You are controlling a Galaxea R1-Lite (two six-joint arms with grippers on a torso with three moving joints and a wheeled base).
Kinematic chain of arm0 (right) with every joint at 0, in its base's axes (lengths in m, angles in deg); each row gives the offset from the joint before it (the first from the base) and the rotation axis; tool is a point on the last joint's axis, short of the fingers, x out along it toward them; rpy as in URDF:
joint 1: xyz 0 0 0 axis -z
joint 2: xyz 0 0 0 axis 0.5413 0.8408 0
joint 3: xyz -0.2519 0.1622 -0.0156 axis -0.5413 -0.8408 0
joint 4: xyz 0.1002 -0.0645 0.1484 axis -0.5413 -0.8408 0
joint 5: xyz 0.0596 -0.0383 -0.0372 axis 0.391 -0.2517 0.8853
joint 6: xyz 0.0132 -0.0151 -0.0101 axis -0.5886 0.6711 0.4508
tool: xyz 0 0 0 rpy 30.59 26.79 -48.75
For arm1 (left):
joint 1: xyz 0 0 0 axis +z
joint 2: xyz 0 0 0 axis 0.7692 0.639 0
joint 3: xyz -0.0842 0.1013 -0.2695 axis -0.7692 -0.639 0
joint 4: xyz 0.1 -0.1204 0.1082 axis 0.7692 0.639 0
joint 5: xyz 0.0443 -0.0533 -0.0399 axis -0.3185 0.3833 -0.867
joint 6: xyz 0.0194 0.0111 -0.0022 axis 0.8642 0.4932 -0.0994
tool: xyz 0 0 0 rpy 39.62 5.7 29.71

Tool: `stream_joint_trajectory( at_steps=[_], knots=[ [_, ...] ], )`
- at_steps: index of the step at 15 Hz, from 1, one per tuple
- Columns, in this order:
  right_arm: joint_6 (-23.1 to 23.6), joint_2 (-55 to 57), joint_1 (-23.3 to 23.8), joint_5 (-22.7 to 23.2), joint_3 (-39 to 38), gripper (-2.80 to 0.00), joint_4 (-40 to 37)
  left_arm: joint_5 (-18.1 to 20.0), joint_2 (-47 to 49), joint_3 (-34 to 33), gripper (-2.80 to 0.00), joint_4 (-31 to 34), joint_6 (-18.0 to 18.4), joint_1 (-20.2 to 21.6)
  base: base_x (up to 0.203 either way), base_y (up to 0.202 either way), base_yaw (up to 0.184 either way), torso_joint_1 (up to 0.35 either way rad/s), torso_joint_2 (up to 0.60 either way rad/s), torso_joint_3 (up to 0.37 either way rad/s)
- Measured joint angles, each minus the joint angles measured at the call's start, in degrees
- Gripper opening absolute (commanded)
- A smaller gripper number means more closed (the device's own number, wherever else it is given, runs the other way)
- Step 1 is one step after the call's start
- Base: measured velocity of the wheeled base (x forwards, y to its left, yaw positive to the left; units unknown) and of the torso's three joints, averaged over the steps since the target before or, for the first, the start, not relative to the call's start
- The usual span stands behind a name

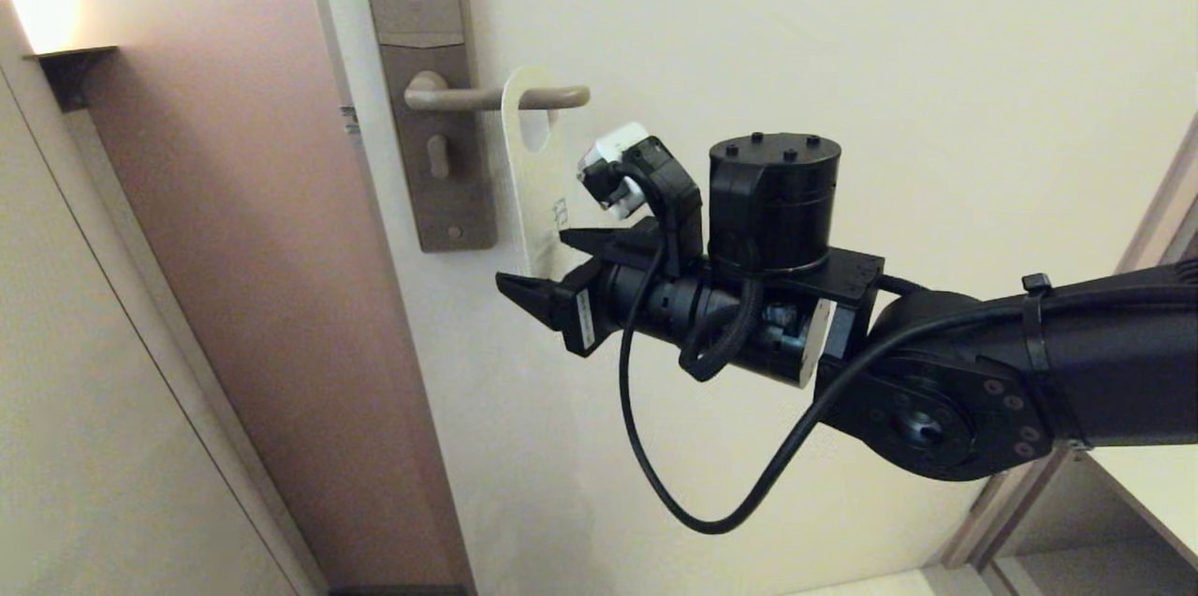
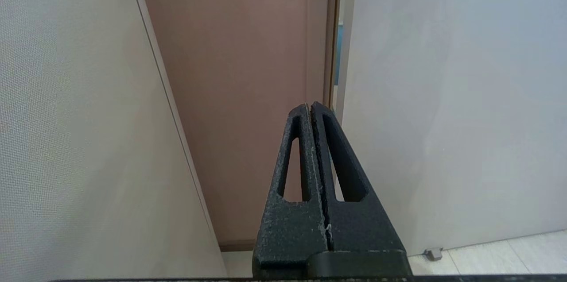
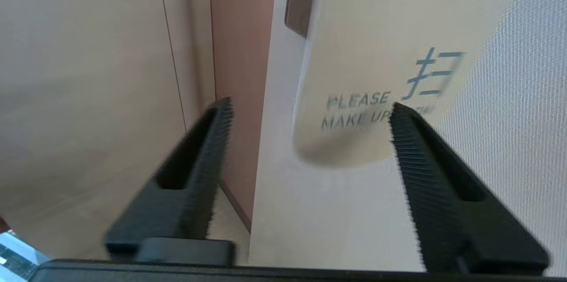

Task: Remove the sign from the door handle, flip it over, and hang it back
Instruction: Hang the sign back with the other side facing out

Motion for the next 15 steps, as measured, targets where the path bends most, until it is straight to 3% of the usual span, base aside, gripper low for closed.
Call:
stream_joint_trajectory(
  at_steps=[15],
  knots=[
    [-0.56,-7.41,3.07,2.01,-3.71,0.00,-2.43,0.00,0.00,0.00,-2.80,0.01,0.00,0.00,0.000,0.000,0.000,0.000,0.00,0.000]
  ],
)
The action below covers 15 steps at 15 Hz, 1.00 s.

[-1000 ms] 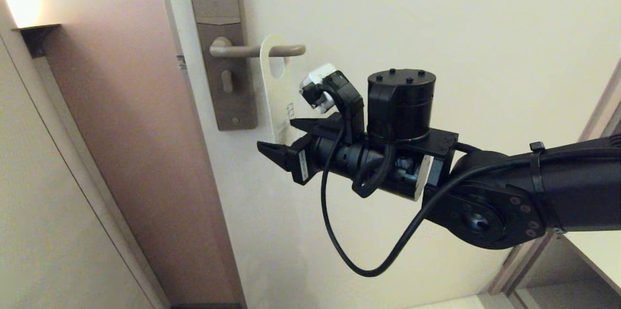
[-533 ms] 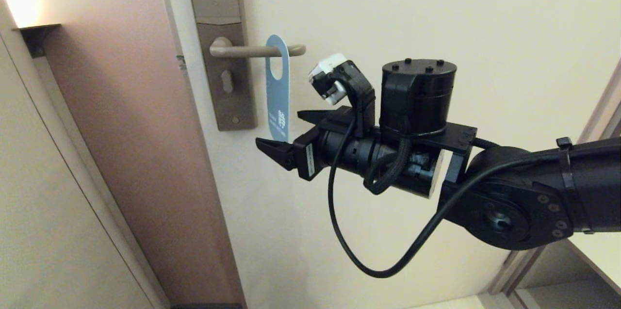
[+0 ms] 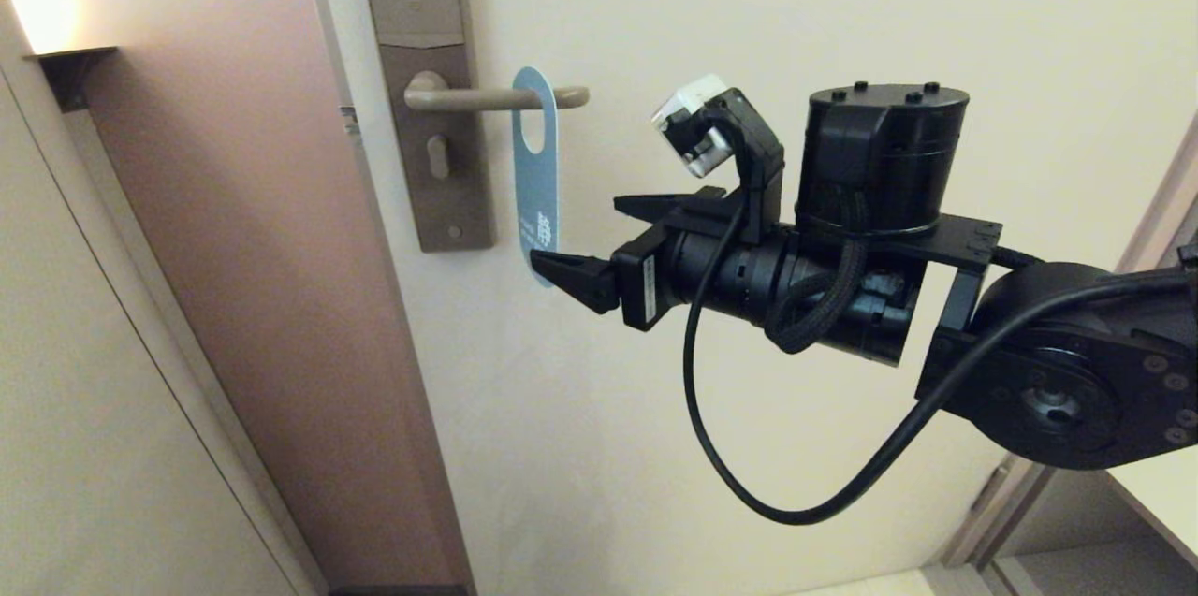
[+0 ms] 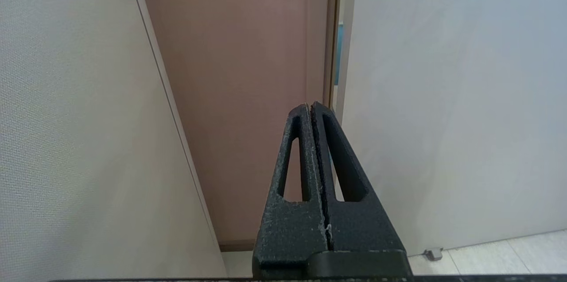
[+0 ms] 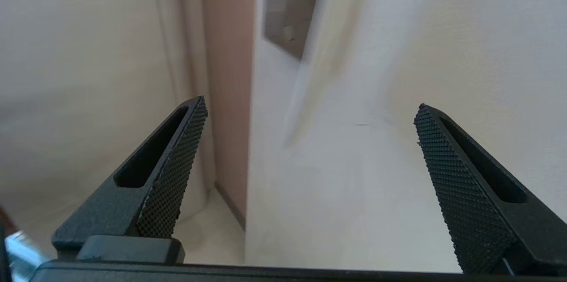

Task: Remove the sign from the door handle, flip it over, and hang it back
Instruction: Hang the sign back with the other side facing out

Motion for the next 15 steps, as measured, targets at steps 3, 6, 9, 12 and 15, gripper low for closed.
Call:
stream_joint_trajectory(
  at_steps=[3,6,9,12,15],
  knots=[
    [0.06,-0.91,0.70,0.00,-0.30,0.00,0.04,0.00,0.00,0.00,-2.80,0.00,0.00,0.00,0.000,0.000,0.000,0.000,0.00,0.000],
    [0.06,-1.80,0.85,-0.02,-1.38,-2.80,0.04,0.02,0.00,0.00,-2.80,0.00,-0.05,0.00,0.000,0.000,0.000,0.000,0.00,0.000],
    [0.13,-2.52,0.86,-0.33,-2.49,-2.80,0.06,0.02,0.00,0.00,-2.80,0.00,-0.02,0.00,0.000,0.000,0.000,0.000,0.00,0.000],
    [0.26,-2.37,1.03,-0.41,-2.58,-2.80,0.20,0.02,0.00,0.00,-2.80,-0.01,-0.02,0.00,0.000,0.000,0.000,0.000,0.00,0.000],
    [0.24,-0.42,1.29,-0.49,-1.48,-2.80,2.22,0.03,0.00,0.00,-2.80,0.00,-0.02,0.00,0.000,0.000,0.000,0.000,0.00,0.000]
  ],
)
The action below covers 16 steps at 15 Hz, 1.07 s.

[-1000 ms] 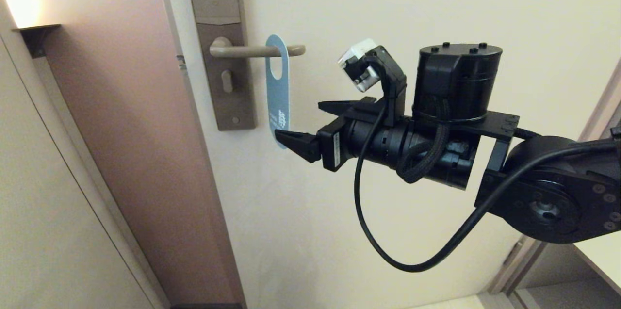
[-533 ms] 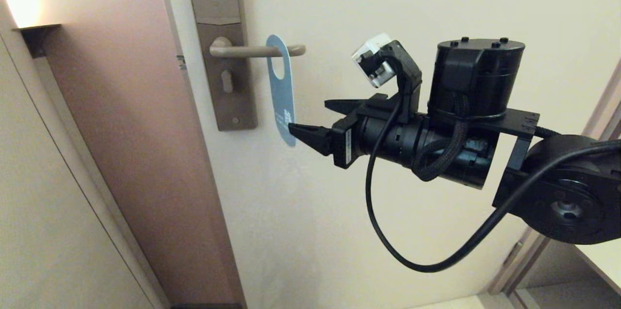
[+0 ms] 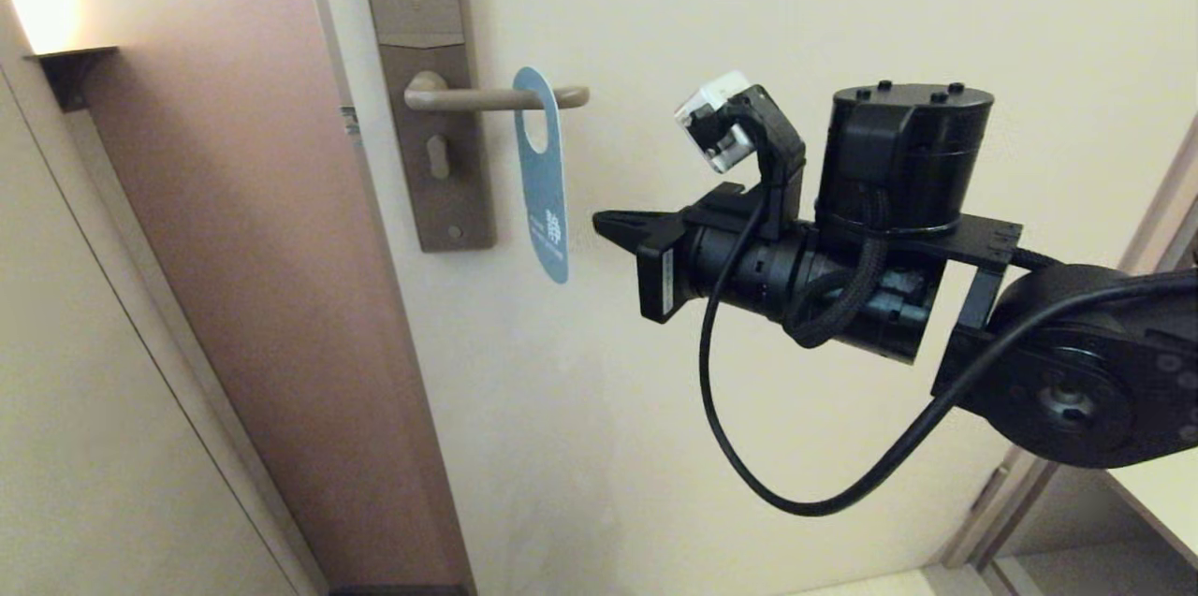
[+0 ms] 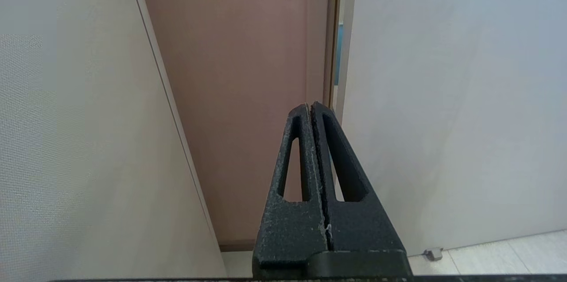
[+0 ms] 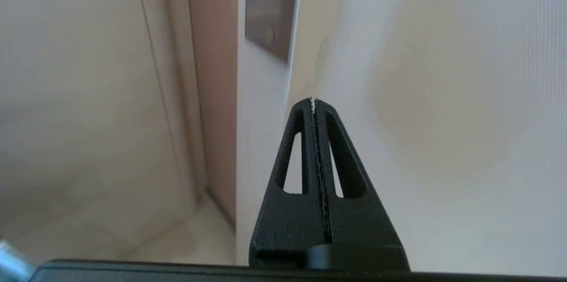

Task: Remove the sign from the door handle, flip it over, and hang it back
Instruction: Hang the sign back with the other side facing out

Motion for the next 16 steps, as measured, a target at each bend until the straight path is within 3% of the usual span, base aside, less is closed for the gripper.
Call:
stream_joint_trajectory(
  at_steps=[5,12,16],
  knots=[
    [0.24,5.88,0.05,-1.64,4.77,-2.80,8.01,0.01,0.00,0.00,-2.80,0.00,0.04,0.00,0.000,0.000,0.000,0.000,0.00,0.000],
    [0.06,11.92,-0.02,-2.64,9.44,-2.80,8.67,-0.03,0.00,0.00,-2.80,-0.01,0.00,0.00,0.000,0.000,0.000,0.000,0.00,0.000],
    [0.31,14.06,-0.52,-2.44,17.06,-2.80,8.32,-0.01,0.00,0.00,-2.80,0.00,0.04,0.00,0.000,0.000,0.000,0.000,0.00,0.000]
  ],
)
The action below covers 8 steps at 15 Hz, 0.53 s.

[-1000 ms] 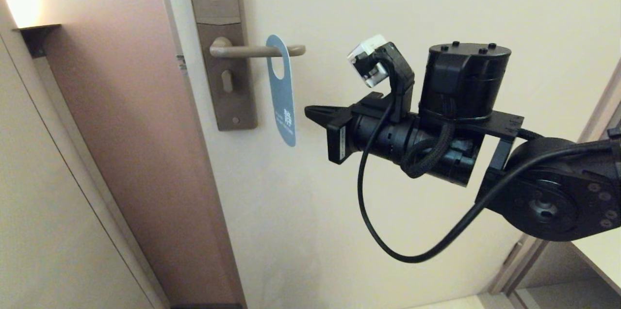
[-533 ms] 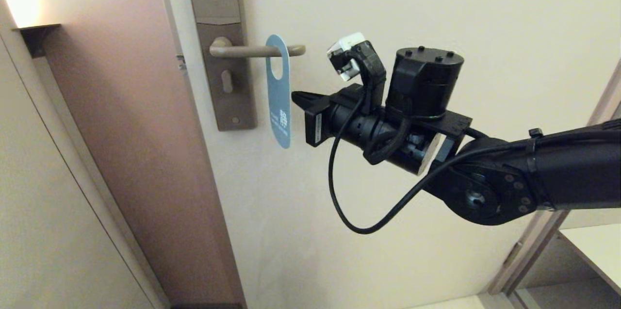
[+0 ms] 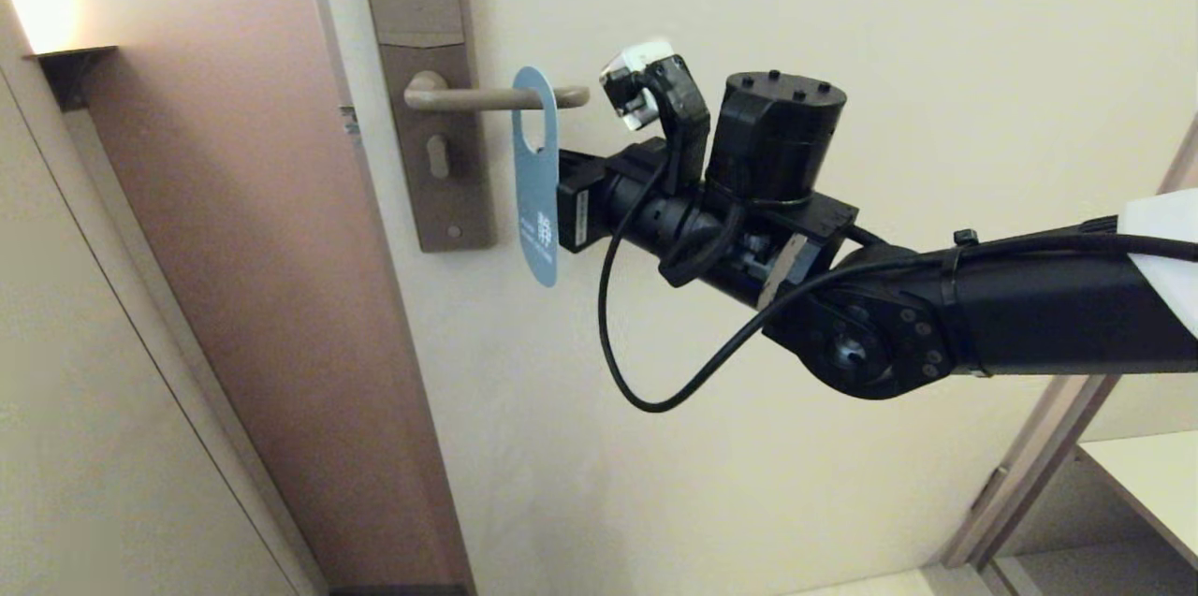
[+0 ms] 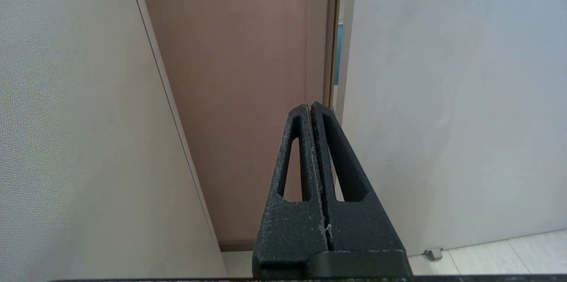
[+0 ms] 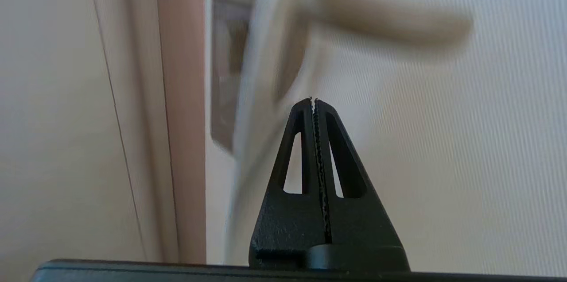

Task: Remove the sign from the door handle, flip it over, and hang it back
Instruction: Hang the sign back with the other side facing out

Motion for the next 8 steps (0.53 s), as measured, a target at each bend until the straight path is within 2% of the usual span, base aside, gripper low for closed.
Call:
stream_joint_trajectory(
  at_steps=[8],
  knots=[
    [1.19,1.35,-2.77,0.37,1.86,-2.80,-0.30,-0.02,0.00,0.00,-2.80,0.03,-0.01,0.00,0.000,0.000,0.000,0.000,0.00,0.000]
  ],
)
